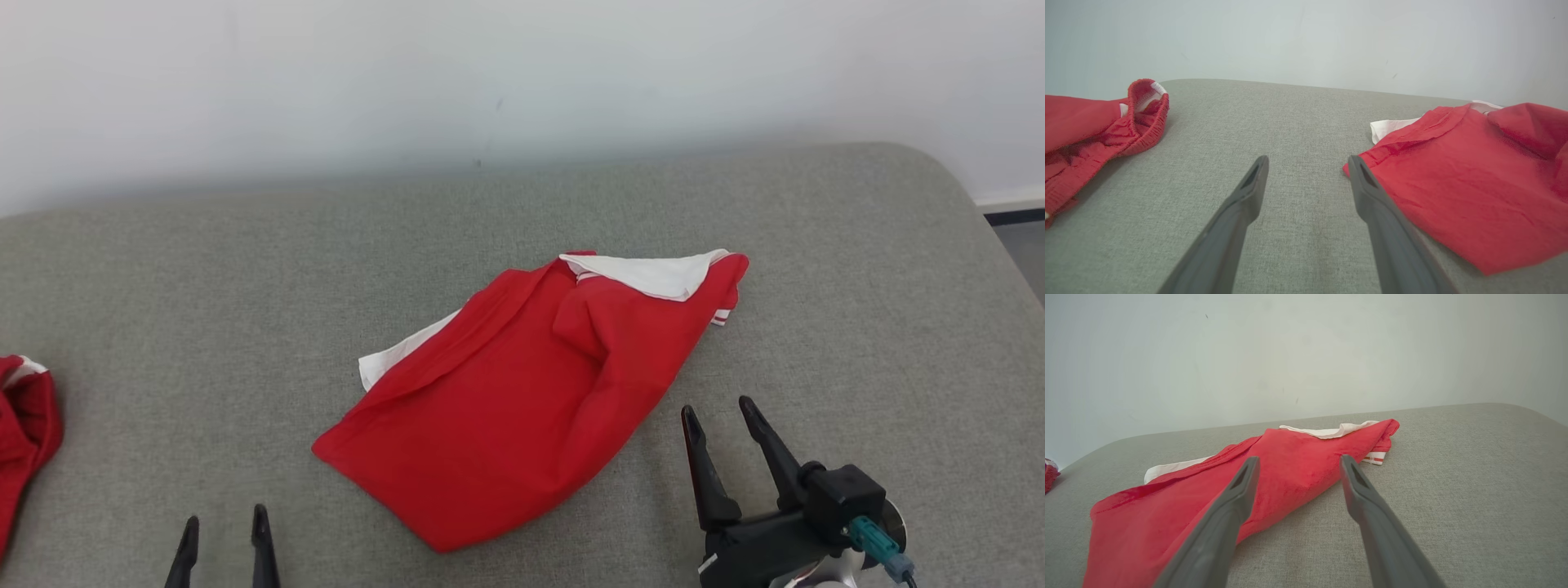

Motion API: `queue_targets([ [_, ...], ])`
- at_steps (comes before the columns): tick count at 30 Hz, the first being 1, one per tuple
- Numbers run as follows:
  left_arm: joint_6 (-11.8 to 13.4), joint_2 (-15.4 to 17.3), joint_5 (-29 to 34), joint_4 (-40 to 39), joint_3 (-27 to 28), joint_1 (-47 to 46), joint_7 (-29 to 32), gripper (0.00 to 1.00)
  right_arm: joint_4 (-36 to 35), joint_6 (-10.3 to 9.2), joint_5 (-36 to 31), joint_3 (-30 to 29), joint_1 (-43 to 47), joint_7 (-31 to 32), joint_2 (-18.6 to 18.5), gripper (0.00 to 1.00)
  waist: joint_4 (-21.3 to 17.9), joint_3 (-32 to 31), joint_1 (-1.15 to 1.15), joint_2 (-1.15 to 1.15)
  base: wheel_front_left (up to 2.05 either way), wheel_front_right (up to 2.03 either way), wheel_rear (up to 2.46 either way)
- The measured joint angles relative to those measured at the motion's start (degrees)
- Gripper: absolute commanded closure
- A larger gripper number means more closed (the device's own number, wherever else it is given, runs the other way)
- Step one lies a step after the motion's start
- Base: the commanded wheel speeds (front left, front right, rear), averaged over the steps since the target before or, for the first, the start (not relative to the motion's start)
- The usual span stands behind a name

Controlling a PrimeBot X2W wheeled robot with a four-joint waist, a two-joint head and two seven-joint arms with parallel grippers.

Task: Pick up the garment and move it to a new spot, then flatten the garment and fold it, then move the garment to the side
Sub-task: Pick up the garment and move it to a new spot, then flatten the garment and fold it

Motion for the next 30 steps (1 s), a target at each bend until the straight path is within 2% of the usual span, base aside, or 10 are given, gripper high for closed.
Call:
queue_targets([
  [4,-0.6,-0.4,-0.1,-0.1,1.0,1.8,0.0,0.00,0.6,0.00,0.0,0.1,0.9,0.0,0.0,0.00,0.2,-1.1,0.00,0.00,0.00,0.00,0.00],
  [12,-1.0,-0.7,-1.4,0.2,-1.0,2.5,0.0,0.00,0.8,0.00,0.0,-0.2,1.7,0.0,0.0,0.00,0.4,-2.1,0.00,0.00,0.00,0.00,0.00],
  [19,-2.5,-0.7,-0.9,2.5,-2.4,-1.9,0.0,0.00,-0.1,0.00,0.2,0.0,0.6,0.0,0.0,0.00,0.3,0.1,0.00,0.00,0.00,0.00,0.00],
  [30,-4.4,-0.7,-4.9,16.4,-5.8,-13.2,0.0,0.00,-0.8,0.00,0.3,0.2,-1.7,0.0,0.0,0.00,-1.0,5.7,0.01,0.01,0.00,0.00,0.00],
])
